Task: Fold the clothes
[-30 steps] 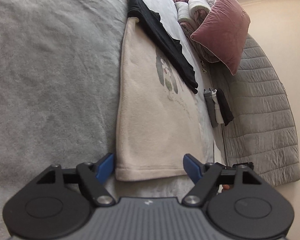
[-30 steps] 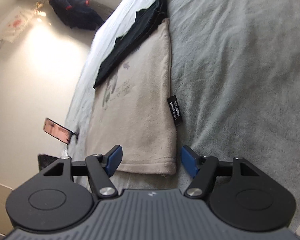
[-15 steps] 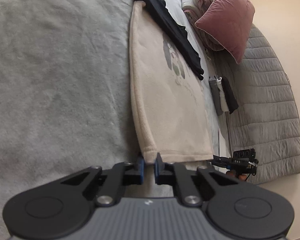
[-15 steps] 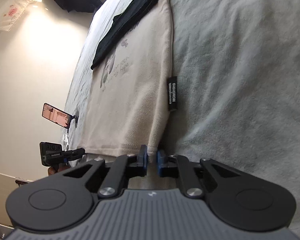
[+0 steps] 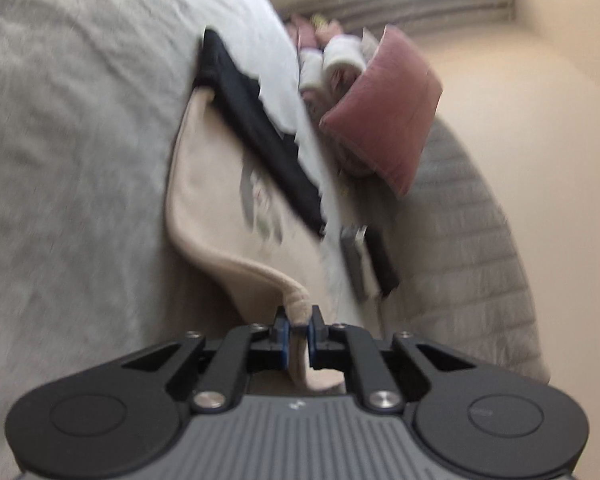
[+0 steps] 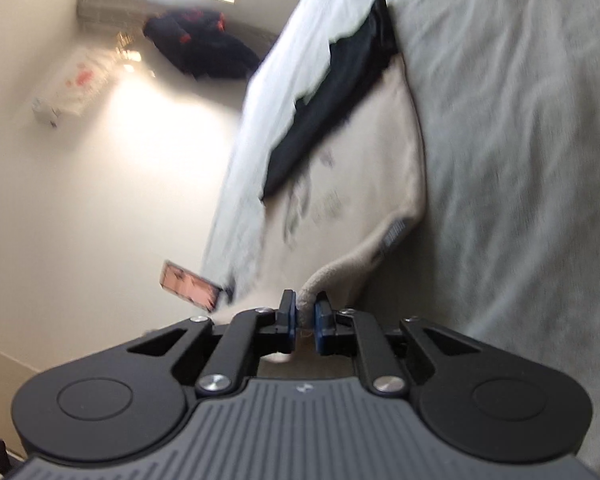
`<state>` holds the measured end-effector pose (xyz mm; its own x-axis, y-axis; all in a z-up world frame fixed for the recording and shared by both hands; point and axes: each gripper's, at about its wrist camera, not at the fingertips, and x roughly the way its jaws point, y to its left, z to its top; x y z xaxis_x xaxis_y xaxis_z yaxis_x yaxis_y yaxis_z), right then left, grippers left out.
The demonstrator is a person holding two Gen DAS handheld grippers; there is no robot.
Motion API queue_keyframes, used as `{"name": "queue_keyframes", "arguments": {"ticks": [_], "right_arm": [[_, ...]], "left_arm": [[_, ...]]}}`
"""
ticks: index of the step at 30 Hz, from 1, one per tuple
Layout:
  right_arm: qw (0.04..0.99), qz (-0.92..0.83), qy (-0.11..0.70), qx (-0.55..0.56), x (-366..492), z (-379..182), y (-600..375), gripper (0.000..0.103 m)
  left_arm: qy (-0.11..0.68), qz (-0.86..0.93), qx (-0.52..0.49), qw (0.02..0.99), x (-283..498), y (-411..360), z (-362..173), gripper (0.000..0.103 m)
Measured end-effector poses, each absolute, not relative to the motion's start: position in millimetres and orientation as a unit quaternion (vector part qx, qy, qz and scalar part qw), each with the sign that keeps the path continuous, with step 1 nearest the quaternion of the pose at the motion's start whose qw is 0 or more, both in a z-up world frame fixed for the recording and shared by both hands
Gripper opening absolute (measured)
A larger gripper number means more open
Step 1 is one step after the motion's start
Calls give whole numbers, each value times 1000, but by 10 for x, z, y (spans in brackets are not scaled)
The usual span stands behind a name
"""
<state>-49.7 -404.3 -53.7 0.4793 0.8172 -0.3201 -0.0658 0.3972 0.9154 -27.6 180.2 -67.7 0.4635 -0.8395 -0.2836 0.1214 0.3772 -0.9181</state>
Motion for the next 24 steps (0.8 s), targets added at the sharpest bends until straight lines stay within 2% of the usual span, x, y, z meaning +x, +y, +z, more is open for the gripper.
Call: {"name": "queue_keyframes", "arguments": {"ticks": [17, 18, 20, 21, 22, 23, 24], "right_arm": [[725, 145, 342, 580, 157, -873, -4121, 14], [724, 139, 340, 583, 183, -891, -4126, 18], [725, 122, 335, 590, 217, -908, -4140, 21], [726, 120, 332, 590, 229, -903, -4151, 23], [729, 118, 327, 590, 231, -890, -4164, 32], [735, 116, 321, 585, 225, -865, -4178, 50], [747, 111, 313, 576, 205, -823, -4195, 53]], "left_arm": [[355, -130, -597, 707, 417, 1660, -1021, 11], [347, -124, -601, 709, 427, 1659, -1015, 14], [331, -112, -607, 714, 443, 1662, -993, 48], [320, -106, -602, 724, 442, 1672, -956, 50], [311, -100, -597, 733, 442, 1686, -920, 52], [308, -96, -586, 744, 444, 1708, -885, 53], [307, -92, -570, 756, 447, 1724, -847, 54]]}}
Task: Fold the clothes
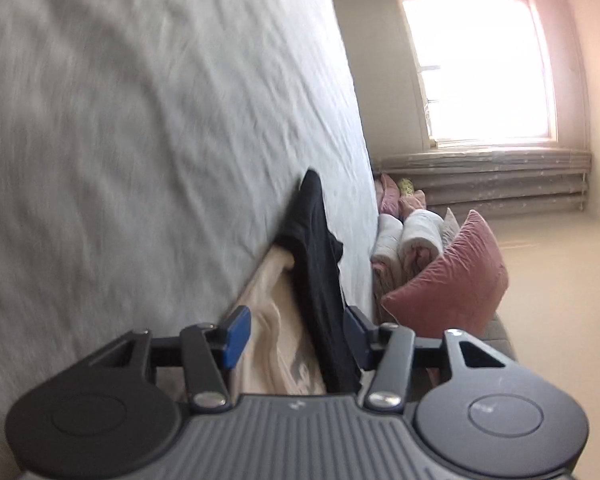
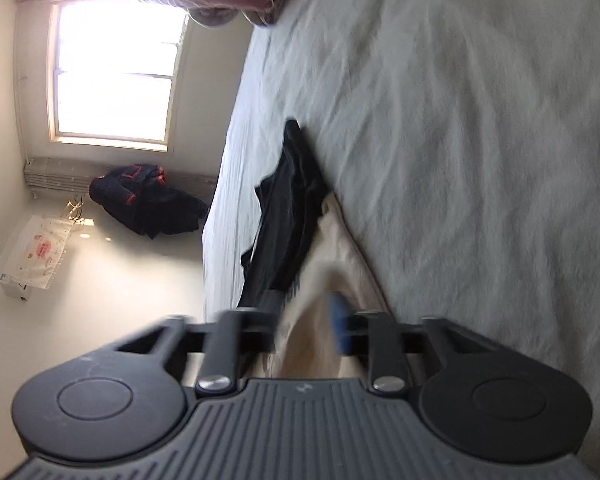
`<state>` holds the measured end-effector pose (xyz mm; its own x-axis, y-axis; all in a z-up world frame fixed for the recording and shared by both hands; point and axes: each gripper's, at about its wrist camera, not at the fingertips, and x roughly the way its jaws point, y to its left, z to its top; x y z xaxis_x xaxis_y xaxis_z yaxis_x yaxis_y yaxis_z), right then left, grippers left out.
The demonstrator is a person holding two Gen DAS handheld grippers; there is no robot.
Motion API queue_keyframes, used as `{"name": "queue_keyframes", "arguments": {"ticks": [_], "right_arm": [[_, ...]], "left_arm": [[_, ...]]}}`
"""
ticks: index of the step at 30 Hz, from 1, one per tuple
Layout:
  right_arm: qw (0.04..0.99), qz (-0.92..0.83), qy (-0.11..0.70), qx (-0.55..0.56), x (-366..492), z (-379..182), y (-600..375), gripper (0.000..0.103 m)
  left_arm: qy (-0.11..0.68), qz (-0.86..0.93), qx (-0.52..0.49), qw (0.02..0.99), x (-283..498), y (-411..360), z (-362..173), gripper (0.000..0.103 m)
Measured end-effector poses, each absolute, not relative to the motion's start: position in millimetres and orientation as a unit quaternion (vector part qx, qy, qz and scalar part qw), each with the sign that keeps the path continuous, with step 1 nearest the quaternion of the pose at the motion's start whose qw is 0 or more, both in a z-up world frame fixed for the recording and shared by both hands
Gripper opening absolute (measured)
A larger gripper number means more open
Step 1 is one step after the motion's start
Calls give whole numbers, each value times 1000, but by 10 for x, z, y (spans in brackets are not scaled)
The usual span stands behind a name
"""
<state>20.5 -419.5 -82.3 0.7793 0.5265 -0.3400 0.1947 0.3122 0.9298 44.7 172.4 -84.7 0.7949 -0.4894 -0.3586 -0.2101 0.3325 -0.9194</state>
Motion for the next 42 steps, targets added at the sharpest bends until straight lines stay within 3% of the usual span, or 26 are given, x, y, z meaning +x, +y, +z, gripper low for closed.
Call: {"name": "queue_keyframes", "arguments": {"ticks": [4, 9, 16, 18, 19, 21, 32, 37, 39, 40, 41, 42], "right_arm": [[806, 99, 300, 501, 141, -613, -4187, 54], [896, 89, 292, 324, 89, -362, -3852, 54], [946, 76, 297, 110, 84, -405, -3290, 54], [951, 68, 293, 65, 97, -479, -3191, 48], [954, 66, 290, 45, 104, -514, -3149, 38], [956, 63, 286, 28, 116, -562, -3098, 33], [951, 80, 298, 2, 146, -370, -2981, 36], [946, 90, 311, -19, 178, -599, -2919, 36], [943, 94, 315, -47, 202, -670, -2847, 31], [942, 102, 313, -65, 206, -668, -2804, 16], [942, 106, 310, -75, 203, -665, -2777, 9], [943, 104, 306, -75, 191, -661, -2773, 8]], "left_arm": [[304, -83, -496, 809, 466, 1729, -687, 55], [306, -74, -358, 879, 502, 1492, -482, 54], [313, -63, -205, 925, 461, 1123, -443, 54], [311, -59, -177, 932, 449, 1057, -445, 54], [312, -55, -164, 934, 439, 1033, -446, 54], [316, -50, -142, 937, 454, 982, -446, 54], [340, -60, -56, 937, 552, 697, -354, 33], [335, -65, -15, 940, 514, 577, -451, 32], [337, -67, -13, 939, 516, 583, -461, 27], [339, -67, -16, 938, 521, 601, -467, 23], [340, -65, -19, 938, 523, 620, -465, 15], [339, -63, -23, 938, 524, 639, -458, 11]]}}
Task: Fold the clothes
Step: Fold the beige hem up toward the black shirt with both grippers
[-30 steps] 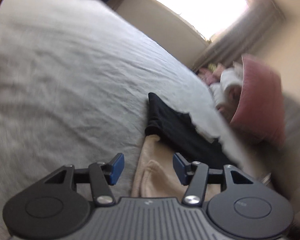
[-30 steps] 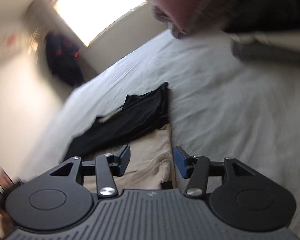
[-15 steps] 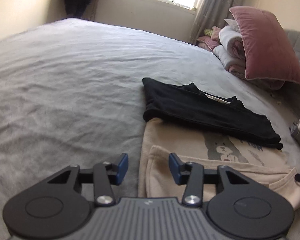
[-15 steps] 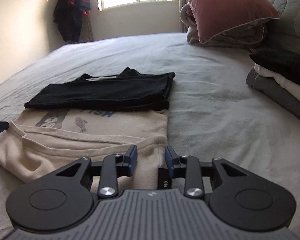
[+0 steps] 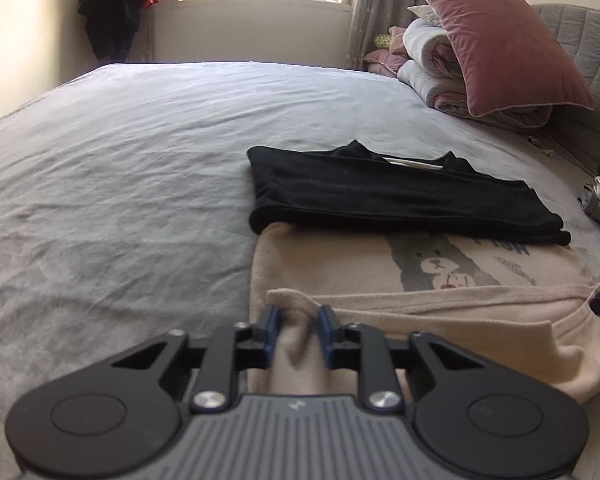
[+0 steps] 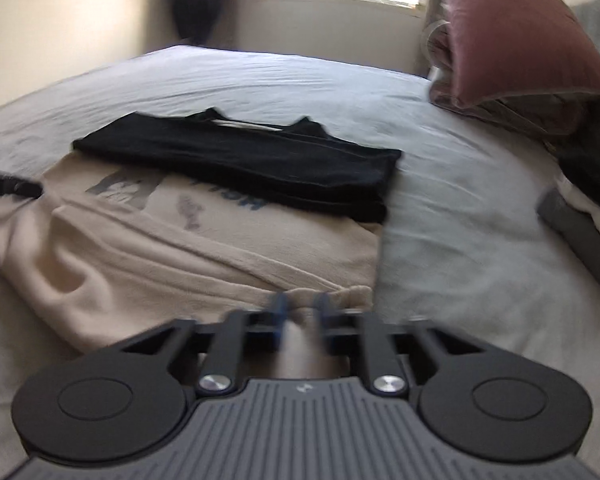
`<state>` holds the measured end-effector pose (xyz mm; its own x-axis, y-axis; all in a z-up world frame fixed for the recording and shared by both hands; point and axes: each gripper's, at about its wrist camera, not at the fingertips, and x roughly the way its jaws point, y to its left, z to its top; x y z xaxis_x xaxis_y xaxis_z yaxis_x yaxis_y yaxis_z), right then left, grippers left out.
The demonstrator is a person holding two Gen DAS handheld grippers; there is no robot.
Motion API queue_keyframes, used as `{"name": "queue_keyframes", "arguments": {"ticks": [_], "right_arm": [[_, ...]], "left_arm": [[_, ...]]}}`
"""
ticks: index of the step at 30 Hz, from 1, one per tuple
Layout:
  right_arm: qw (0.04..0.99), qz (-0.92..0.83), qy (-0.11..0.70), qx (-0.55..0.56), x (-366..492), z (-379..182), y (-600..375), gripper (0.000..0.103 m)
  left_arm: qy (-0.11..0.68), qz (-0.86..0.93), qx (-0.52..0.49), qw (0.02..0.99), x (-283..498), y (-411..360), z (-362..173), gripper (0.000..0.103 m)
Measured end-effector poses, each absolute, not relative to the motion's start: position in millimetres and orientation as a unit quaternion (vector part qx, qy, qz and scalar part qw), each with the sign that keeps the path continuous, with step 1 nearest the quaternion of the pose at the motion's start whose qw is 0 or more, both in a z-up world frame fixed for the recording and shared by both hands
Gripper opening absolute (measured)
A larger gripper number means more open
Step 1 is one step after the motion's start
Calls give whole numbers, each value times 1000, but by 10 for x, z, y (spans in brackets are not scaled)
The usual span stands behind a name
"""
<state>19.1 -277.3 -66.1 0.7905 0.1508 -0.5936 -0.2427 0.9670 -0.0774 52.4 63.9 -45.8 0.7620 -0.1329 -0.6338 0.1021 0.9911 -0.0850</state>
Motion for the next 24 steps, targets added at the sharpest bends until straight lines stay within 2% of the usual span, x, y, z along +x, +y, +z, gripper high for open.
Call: {"name": "queue_keyframes", "arguments": {"ticks": [4, 12, 18, 20, 22, 24], "right_arm": [[949, 99, 289, -75, 132, -633, -2755, 6], [972, 53, 224, -56, 39, -426, -2885, 5], [959, 49, 280, -14, 344, -672, -3003, 6], [959, 52, 278, 3, 325, -684, -3033, 15], [959, 58, 275, 24, 294, -615, -3100, 17], [960, 54, 270, 49, 257, -565, -3184, 33]], "left_arm": [[325, -68, -45, 942, 490, 713, -408, 7], [292, -63, -116, 947, 431, 903, -292, 6], [332, -49, -143, 931, 629, 937, -495, 8], [331, -49, -142, 931, 636, 925, -500, 10], [330, -51, -149, 931, 633, 936, -489, 16], [329, -52, -156, 930, 631, 950, -482, 22]]}}
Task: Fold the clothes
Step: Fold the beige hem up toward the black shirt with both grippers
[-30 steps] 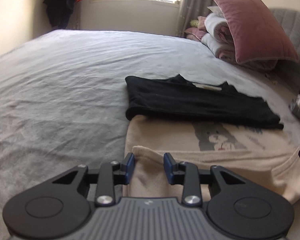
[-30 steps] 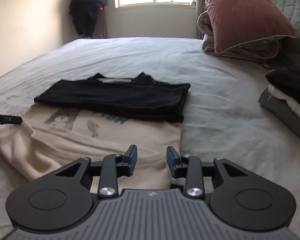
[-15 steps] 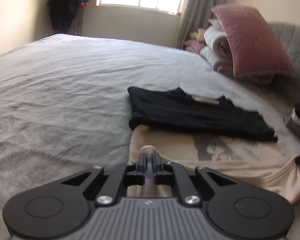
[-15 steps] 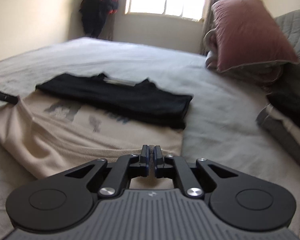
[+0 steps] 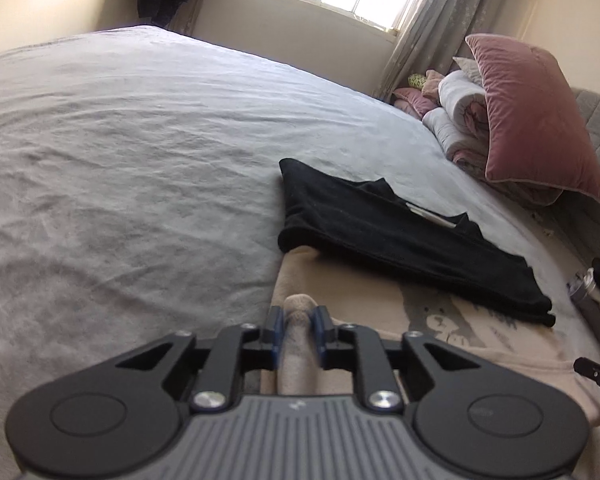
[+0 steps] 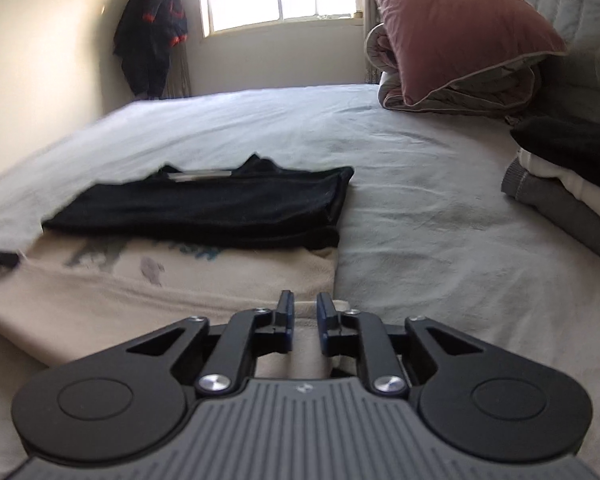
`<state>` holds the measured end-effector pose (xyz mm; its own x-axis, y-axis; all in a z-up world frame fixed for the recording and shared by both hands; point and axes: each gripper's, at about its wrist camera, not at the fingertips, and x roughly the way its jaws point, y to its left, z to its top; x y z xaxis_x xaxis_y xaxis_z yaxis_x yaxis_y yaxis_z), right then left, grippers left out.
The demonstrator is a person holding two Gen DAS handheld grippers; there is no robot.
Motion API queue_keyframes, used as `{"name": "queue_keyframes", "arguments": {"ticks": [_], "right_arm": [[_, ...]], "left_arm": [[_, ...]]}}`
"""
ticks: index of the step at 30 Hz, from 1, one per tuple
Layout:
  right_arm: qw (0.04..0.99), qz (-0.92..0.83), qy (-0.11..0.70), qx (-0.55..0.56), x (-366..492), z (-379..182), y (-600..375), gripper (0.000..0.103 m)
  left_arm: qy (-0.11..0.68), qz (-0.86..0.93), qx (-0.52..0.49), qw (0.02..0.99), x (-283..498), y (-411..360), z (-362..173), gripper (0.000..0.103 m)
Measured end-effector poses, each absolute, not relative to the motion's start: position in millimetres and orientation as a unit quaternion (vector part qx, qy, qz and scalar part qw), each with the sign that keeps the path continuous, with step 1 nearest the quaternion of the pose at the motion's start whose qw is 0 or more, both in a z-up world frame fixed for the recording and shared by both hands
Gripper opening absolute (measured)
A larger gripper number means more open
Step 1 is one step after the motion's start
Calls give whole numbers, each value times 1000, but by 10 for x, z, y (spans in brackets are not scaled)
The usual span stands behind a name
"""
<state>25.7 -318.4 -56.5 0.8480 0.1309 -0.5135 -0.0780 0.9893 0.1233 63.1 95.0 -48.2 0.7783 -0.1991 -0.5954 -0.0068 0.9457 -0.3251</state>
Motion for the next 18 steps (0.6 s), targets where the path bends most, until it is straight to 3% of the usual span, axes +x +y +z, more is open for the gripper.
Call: {"name": "queue_keyframes", "arguments": {"ticks": [1, 6, 7, 8, 9, 11, 18], "right_arm": [[960, 49, 269, 65, 248, -559, -3227, 49], [948, 54, 294, 110, 332, -644, -3299, 50], [948, 50, 297, 102, 346, -670, -3269, 39], [950, 44, 295, 91, 345, -688, -3236, 21], [953, 39, 289, 80, 330, -693, -3208, 15], [958, 35, 274, 71, 296, -665, -3170, 11], [974, 17, 223, 47, 151, -550, -3142, 10]], "left_arm": [[330, -49, -154, 930, 634, 945, -489, 26], [324, -42, -115, 938, 602, 847, -494, 25], [320, -41, -104, 941, 589, 822, -490, 20], [316, -40, -92, 943, 576, 794, -486, 13], [313, -40, -81, 945, 565, 769, -482, 11], [309, -43, -65, 948, 555, 740, -470, 7], [284, -37, -47, 957, 449, 731, -379, 7]]}}
